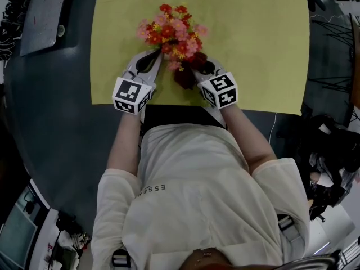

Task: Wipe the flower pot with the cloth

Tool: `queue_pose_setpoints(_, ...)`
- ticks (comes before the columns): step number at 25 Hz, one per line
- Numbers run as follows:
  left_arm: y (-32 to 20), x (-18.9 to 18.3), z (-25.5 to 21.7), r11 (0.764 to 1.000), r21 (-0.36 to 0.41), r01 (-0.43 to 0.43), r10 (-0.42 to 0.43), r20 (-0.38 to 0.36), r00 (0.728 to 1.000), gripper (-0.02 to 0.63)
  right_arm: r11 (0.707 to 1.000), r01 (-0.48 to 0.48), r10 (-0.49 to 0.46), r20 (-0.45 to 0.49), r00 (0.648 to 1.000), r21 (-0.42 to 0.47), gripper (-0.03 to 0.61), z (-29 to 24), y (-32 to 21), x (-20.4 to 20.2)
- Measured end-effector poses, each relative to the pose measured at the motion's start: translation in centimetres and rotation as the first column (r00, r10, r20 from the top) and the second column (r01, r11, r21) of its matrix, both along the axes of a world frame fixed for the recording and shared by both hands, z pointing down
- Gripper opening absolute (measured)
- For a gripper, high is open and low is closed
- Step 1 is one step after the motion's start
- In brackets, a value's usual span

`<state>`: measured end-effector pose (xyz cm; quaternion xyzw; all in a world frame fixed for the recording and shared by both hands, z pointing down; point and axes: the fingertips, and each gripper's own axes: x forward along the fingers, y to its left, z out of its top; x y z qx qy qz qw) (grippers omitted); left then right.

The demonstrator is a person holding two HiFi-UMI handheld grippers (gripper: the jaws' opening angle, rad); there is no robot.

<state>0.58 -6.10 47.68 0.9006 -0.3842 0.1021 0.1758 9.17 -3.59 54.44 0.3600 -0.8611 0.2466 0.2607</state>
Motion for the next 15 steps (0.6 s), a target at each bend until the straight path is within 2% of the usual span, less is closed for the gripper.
queue_pose_setpoints(4,-0.1,0.0,0.0,1.0,-0.009,0.009,-0.009,-0.007,1.0,0.015,0.998,-0.07,0.07,-0.036,0.997,0.007,0.06,-0.2,-1.9,3.4)
queue_pose_setpoints(7,-0.2,0.0,0.0,1.0,-0.013,0.01,-0.01,-0.018,1.0,0.015,0.994,-0.095,0.098,-0.057,0.994,0.051,0.06,-1.1,-4.4,4.9)
queue_pose_setpoints(12,-1.0,-0.4,0.0,1.0,-0.026,0.01,-0.01,-0.011,1.0,0.015,0.98,0.023,0.0,-0.119,0.993,0.195,0.06,-3.0,-9.2,3.4)
queue_pose_setpoints(15,-1.7,-0.9,0.1,0.999,-0.036,0.014,-0.014,-0.007,1.0,0.015,0.971,0.093,-0.063,-0.143,0.988,0.219,0.06,-3.1,-10.9,1.5)
